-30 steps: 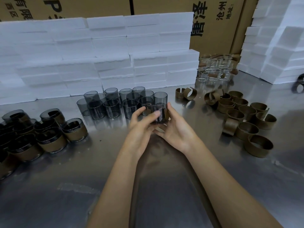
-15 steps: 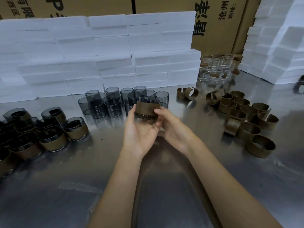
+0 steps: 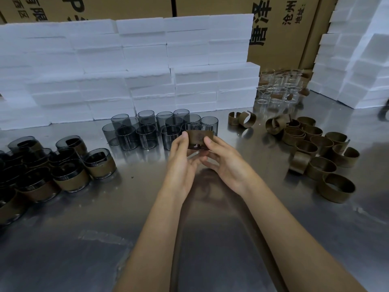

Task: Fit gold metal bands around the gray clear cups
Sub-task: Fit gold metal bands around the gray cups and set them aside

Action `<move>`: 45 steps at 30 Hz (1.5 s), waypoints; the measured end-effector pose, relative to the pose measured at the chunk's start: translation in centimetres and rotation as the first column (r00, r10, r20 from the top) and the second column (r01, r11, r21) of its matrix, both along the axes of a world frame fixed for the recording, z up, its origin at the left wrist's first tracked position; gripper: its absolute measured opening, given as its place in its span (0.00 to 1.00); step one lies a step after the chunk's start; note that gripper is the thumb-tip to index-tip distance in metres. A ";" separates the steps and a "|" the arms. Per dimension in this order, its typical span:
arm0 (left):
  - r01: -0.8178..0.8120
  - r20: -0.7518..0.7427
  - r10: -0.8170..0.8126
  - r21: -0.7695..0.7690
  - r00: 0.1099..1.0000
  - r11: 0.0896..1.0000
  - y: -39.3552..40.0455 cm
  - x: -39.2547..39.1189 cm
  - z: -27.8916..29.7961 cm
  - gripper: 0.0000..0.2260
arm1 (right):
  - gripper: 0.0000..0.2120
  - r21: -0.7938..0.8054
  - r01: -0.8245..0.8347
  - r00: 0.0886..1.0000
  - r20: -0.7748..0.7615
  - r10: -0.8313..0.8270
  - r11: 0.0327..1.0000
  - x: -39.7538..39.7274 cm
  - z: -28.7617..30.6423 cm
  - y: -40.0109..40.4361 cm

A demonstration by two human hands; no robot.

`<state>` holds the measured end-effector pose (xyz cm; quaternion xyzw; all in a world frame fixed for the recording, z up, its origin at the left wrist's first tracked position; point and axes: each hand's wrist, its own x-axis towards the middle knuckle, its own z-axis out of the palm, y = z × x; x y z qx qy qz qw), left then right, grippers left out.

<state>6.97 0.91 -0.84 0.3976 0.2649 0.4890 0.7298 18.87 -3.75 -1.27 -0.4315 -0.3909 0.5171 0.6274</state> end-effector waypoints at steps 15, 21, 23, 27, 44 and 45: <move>-0.338 -0.625 0.533 0.413 0.571 0.846 2.1 -3.4 0.1 0.27 | 0.32 -0.088 0.274 0.902 0.368 -0.224 0.958 -1.8 -1.2 1.3; -0.459 -0.755 0.593 0.436 0.282 0.774 2.5 -4.7 -0.2 0.34 | 0.31 -0.125 0.277 0.901 0.379 -0.212 0.953 -1.6 -1.4 1.4; -0.477 -0.766 0.599 0.447 0.234 0.757 2.5 -4.8 -0.2 0.33 | 0.30 -0.128 0.277 0.901 0.380 -0.211 0.952 -1.6 -1.3 1.3; -0.500 -0.690 0.723 0.616 0.031 0.609 1.9 -5.1 -0.2 0.33 | 0.29 -0.152 0.279 0.908 0.363 -0.209 0.948 -1.4 -1.2 1.3; -0.632 -0.582 0.626 0.232 0.519 0.740 3.6 -4.7 -1.4 0.19 | 0.22 -0.164 0.264 0.930 0.305 -0.205 0.950 -1.2 -1.0 1.1; -0.659 -0.575 0.641 0.220 0.507 0.719 3.8 -5.0 -1.4 0.17 | 0.22 -0.168 0.263 0.931 0.302 -0.204 0.950 -1.1 -1.0 1.1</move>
